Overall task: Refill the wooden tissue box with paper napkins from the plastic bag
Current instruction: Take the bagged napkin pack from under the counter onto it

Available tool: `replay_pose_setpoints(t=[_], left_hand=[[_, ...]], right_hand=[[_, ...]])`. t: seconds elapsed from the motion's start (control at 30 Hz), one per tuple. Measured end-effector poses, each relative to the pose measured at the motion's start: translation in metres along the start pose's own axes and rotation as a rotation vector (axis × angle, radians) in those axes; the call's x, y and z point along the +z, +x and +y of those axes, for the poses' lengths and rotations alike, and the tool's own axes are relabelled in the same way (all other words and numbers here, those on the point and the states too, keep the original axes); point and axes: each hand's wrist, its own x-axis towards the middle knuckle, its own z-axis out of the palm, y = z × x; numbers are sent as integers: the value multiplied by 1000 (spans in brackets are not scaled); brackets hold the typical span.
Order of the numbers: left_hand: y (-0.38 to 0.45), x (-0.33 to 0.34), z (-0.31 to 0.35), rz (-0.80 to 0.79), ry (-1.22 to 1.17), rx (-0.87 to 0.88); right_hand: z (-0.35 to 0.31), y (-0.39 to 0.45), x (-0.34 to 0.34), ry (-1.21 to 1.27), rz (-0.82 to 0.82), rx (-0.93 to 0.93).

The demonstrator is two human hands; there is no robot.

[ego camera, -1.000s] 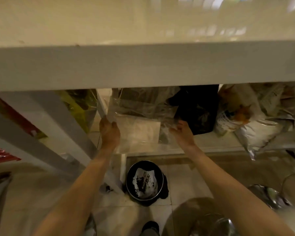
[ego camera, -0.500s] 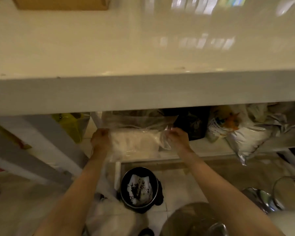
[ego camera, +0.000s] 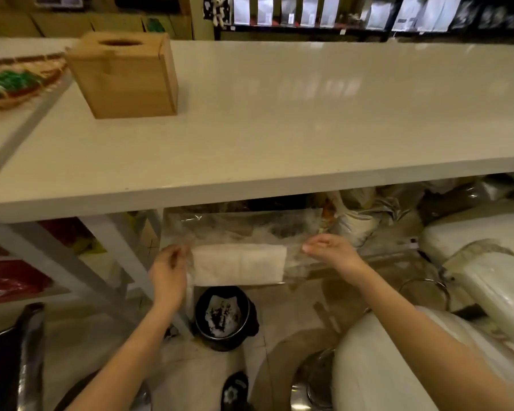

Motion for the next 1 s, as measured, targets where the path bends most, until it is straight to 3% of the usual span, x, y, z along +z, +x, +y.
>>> replay_pose_setpoints(t=[0.3,0.5,1.0], left_hand=[[-78,-54,92,145,19,405],[-92,-74,147,198,-99,552],[34,-48,260,118,-183,528]], right_hand=[[-104,-87,-67,-87,-143,-111],[-151,-105,-96,33,-176,-167],[-235,-8,-116,180,101,-291]])
